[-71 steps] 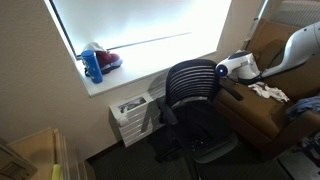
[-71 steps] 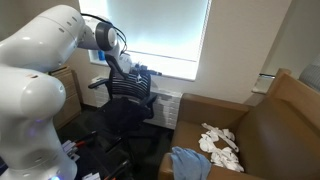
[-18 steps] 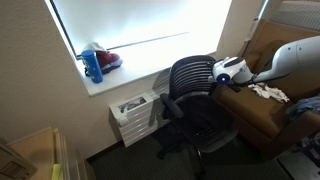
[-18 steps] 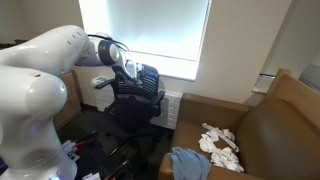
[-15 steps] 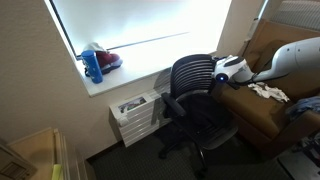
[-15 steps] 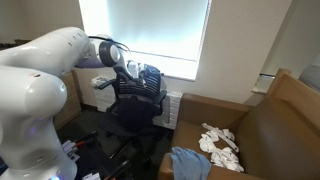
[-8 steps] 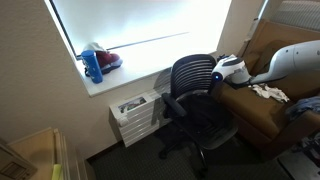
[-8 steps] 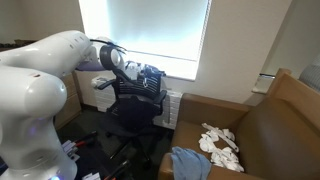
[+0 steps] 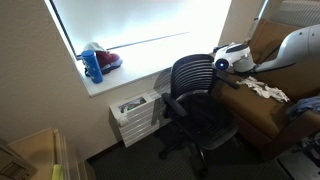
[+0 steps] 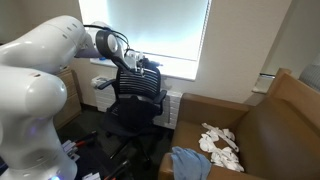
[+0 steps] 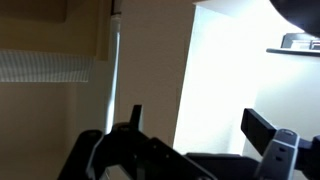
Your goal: Push the chair against the wall
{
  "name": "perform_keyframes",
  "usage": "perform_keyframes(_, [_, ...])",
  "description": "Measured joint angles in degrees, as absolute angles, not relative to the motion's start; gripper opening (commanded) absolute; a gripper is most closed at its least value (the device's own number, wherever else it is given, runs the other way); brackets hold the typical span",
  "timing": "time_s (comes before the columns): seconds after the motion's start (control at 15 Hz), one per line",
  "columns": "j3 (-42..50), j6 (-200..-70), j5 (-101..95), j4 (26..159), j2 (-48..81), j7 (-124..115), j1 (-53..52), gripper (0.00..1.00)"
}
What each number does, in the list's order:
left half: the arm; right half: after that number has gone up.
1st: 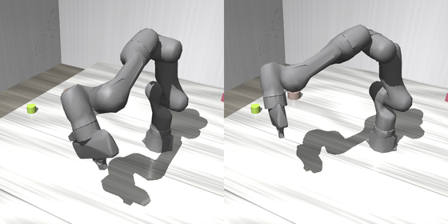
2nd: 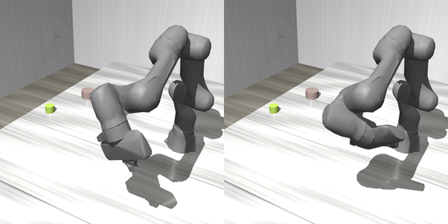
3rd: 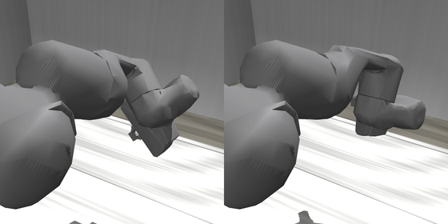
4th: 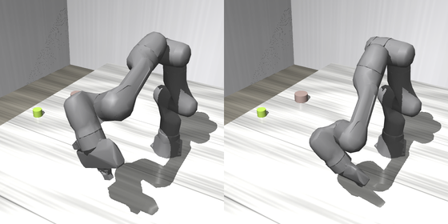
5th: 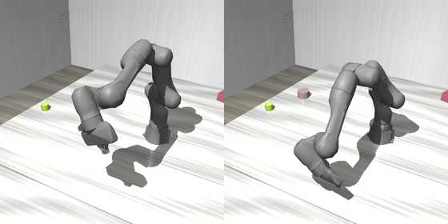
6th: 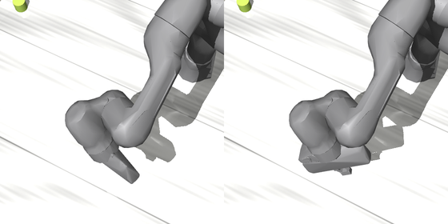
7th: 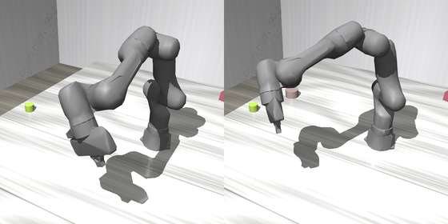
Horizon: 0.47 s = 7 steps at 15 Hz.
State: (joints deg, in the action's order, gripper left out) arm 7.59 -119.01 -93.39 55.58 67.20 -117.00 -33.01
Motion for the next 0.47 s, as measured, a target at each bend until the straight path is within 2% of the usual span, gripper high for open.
perform_keyframes(0.47, [4.83, -121.45, -88.44, 71.87, 49.56, -112.33, -33.07, 1.00])
